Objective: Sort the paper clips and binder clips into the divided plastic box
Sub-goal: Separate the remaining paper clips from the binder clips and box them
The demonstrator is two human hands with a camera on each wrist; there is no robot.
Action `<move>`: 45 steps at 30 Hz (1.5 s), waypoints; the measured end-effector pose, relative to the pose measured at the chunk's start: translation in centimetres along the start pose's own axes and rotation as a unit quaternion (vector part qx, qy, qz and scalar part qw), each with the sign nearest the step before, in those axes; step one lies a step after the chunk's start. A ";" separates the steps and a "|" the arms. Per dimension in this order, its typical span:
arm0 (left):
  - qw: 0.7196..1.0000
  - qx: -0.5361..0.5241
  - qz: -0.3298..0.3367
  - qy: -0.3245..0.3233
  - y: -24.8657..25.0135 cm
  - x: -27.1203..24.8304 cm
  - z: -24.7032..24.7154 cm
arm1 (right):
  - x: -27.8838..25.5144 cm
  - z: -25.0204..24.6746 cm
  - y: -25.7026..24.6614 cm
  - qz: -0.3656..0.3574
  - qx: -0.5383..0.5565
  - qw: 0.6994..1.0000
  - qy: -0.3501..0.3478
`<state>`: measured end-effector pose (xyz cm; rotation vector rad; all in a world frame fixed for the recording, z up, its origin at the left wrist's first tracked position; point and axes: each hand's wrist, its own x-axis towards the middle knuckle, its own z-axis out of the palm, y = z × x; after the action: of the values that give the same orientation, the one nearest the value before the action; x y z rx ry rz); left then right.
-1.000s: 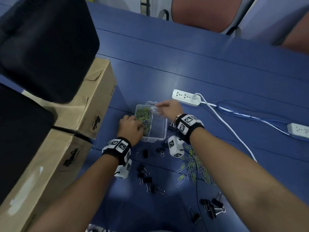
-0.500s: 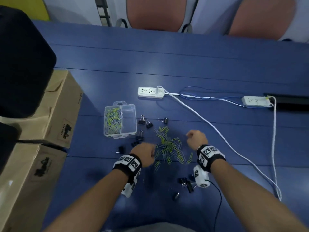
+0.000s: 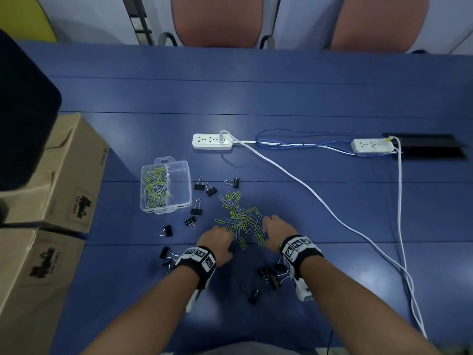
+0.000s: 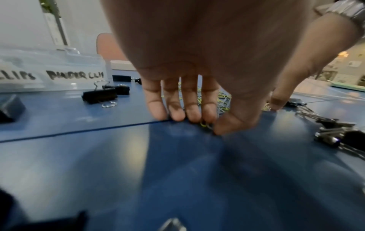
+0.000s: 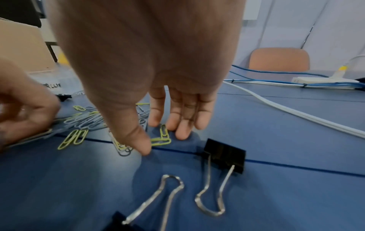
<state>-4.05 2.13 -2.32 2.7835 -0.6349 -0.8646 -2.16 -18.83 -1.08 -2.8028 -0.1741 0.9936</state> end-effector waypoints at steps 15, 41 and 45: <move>0.974 -0.127 -0.180 0.058 1.5 1.1 0.8 | 0.0 1.4 0.6 0.053 0.126 0.989 0.059; 0.994 -0.072 -0.025 0.082 -0.7 2.3 -2.6 | 0.4 2.3 -0.8 0.000 0.084 0.990 0.111; 0.968 -0.195 -0.058 0.148 -1.6 1.8 -2.9 | -0.1 1.3 0.2 0.034 0.149 0.982 0.110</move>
<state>-0.52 2.82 -1.29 2.5292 -0.2247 -0.5047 -3.04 -18.86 -2.11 -2.6269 0.0913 0.6507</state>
